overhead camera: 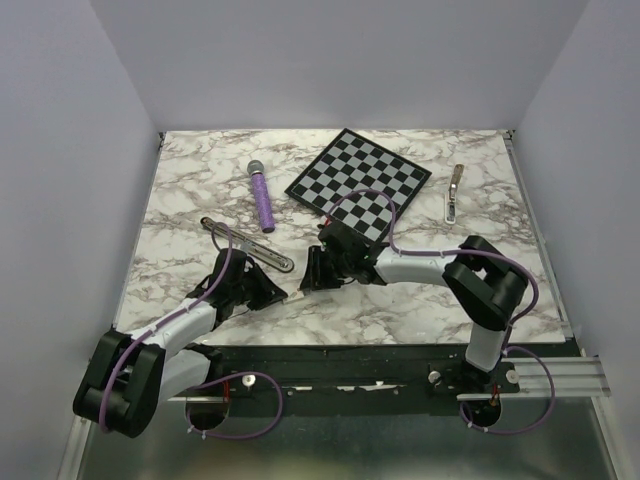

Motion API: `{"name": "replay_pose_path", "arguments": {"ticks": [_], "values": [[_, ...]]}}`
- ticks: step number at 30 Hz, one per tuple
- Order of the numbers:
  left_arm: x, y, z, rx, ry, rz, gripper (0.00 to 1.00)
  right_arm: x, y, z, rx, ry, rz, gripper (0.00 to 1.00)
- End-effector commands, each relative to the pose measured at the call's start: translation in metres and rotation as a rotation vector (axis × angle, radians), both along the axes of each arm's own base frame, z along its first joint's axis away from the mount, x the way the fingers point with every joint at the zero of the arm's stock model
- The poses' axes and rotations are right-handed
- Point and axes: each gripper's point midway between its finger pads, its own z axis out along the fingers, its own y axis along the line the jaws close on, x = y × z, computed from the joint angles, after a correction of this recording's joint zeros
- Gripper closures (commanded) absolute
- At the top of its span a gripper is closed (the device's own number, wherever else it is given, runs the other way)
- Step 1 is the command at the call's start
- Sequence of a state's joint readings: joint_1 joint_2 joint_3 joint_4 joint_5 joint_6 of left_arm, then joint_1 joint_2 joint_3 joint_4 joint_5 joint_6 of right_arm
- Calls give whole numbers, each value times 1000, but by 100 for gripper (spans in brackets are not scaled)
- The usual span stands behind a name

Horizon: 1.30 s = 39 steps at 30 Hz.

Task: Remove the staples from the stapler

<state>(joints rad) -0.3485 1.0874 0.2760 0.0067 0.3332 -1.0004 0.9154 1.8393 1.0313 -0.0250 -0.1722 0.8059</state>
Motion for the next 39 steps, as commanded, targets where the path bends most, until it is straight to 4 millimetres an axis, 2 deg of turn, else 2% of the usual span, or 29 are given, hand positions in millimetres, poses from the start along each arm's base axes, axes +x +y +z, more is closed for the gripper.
{"name": "replay_pose_path", "arguments": {"ticks": [1,4,11,20,28,32,35,37,39], "values": [[-6,-2,-1,-11,15,-13,76,3,-3,13,-12,-52,-1,53],[-6,-2,0,-14,7,-11,76,2,-1,14,0,-55,16,53],[-7,-3,-1,-19,15,-12,78,-7,5,3,-7,-24,46,53],[-8,-4,-3,-30,18,-8,79,-23,25,7,18,-12,86,54],[-6,-9,0,-49,4,-13,79,-21,33,8,35,-9,77,54],[-5,-13,4,-63,-5,-16,79,-21,39,14,77,-12,74,54],[-6,-14,5,-63,-3,-19,79,-23,35,18,107,-7,45,54],[-7,-14,5,-62,-1,-18,76,-23,37,29,145,-25,41,54],[-7,-13,5,-54,-4,-15,75,-19,36,31,137,-44,29,54]]}}
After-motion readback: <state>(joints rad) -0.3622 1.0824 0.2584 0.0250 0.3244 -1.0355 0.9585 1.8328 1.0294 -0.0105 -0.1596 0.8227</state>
